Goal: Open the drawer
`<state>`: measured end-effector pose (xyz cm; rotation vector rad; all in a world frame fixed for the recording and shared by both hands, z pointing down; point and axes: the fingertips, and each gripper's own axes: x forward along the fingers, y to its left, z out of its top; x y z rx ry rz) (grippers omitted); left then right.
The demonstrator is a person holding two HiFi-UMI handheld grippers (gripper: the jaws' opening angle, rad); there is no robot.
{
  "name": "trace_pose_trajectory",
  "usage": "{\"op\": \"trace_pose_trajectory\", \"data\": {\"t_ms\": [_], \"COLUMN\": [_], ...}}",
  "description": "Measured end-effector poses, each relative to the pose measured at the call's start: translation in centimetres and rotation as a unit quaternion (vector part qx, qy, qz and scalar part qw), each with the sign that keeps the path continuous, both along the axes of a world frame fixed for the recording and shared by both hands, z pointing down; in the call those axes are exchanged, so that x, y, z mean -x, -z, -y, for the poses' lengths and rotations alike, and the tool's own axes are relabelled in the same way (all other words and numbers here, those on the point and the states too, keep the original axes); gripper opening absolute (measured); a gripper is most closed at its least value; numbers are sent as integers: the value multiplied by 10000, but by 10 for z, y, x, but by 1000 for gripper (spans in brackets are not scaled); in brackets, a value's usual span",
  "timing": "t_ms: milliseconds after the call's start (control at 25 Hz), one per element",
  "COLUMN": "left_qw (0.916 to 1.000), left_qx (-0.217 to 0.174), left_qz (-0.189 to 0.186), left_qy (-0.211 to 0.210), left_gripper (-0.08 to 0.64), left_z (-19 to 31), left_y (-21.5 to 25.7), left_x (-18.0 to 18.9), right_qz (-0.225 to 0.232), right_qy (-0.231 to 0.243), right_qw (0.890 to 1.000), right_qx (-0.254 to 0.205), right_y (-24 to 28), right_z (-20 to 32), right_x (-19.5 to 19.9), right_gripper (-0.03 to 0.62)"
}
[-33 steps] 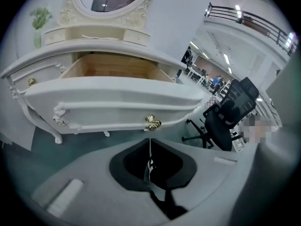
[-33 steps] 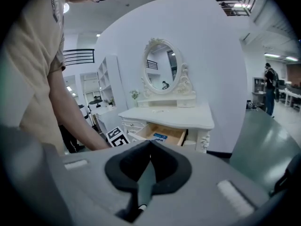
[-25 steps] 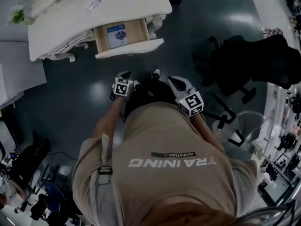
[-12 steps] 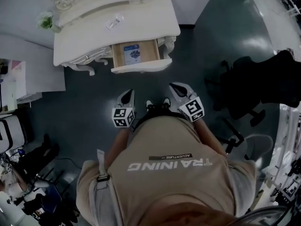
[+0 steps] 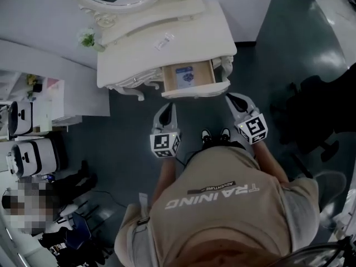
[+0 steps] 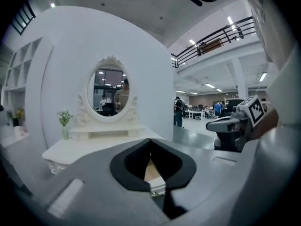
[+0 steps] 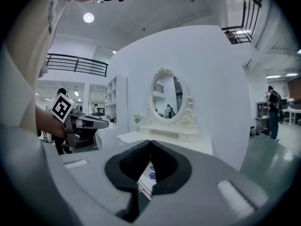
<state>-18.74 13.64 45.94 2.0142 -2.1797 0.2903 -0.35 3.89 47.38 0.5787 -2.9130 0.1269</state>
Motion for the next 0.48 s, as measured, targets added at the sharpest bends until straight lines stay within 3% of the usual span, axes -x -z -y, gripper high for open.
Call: {"op": "trace_pose_trajectory", "data": {"t_ms": [200, 480], "left_qw": [9999, 9995], "left_qx": [-65, 87], "left_qz": [39, -122], "left_qy": [-131, -266], "left_gripper": [6, 6], "left_z": [-2, -14], "left_y": [12, 1], "left_x": [-4, -17], "right_qz": [-98, -117], "right_qy": [-150, -4], "right_qw": [9987, 9992], "right_qx": [-485, -385], "right_y": [13, 12], "right_z": [3, -5], "right_x": [4, 7], "right_gripper": [3, 3]}}
